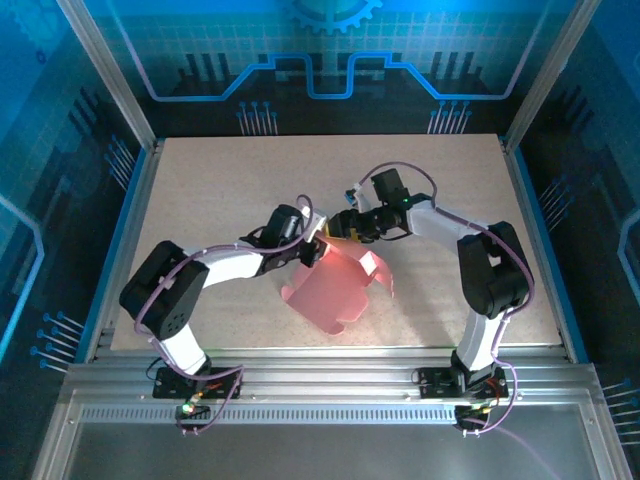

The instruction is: Fold the paper box

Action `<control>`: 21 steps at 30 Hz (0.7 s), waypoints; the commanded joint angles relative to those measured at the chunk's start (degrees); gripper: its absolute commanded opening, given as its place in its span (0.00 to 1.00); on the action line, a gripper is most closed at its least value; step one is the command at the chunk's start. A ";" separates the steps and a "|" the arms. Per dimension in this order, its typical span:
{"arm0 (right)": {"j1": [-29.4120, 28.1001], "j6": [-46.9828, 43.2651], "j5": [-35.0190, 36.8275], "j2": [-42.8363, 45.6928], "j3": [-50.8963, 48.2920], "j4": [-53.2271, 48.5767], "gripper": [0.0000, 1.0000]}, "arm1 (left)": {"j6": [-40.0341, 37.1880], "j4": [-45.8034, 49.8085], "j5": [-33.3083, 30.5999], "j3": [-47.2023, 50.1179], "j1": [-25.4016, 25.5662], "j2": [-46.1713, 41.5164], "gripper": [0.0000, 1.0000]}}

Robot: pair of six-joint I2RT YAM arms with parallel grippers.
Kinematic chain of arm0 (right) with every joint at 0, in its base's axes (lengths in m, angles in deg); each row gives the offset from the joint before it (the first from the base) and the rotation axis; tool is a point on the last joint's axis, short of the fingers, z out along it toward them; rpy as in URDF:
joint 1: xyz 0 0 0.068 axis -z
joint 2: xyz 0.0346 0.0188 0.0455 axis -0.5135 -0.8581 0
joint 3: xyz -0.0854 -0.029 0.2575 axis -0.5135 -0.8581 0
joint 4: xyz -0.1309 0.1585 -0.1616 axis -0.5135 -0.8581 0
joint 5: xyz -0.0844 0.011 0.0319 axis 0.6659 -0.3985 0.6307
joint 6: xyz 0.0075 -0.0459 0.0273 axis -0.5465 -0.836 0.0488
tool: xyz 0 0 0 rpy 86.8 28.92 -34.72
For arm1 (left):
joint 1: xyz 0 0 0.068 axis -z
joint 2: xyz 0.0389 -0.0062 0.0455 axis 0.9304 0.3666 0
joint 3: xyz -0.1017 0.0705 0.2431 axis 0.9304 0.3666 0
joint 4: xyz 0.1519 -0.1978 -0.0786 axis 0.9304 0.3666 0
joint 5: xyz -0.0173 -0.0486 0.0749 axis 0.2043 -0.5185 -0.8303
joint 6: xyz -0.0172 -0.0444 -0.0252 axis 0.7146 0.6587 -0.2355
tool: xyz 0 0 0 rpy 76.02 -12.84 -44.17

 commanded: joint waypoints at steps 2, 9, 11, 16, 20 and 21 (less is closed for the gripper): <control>0.93 -0.03 3.53 0.34 1.58 -1.75 0.76 | -3.61 16.10 2.79 -5.05 -0.55 -2.26 0.10; 4.07 2.17 9.50 2.50 2.08 -1.07 0.80 | -6.13 29.85 4.52 -13.40 -2.43 -1.28 0.10; 5.49 2.52 11.98 3.57 1.80 -0.92 0.80 | -7.92 36.05 4.25 -17.16 -2.68 0.39 0.11; 8.58 -0.10 15.53 5.15 1.80 -3.35 0.80 | -12.09 51.39 2.98 -29.24 -2.86 6.24 0.12; 10.21 -1.03 14.38 5.79 0.42 -3.08 0.80 | -12.23 61.36 0.10 -38.09 -2.89 12.05 0.12; 10.41 -1.36 14.35 5.85 0.19 -3.12 0.80 | -12.19 63.73 -0.55 -40.45 -2.92 13.68 0.12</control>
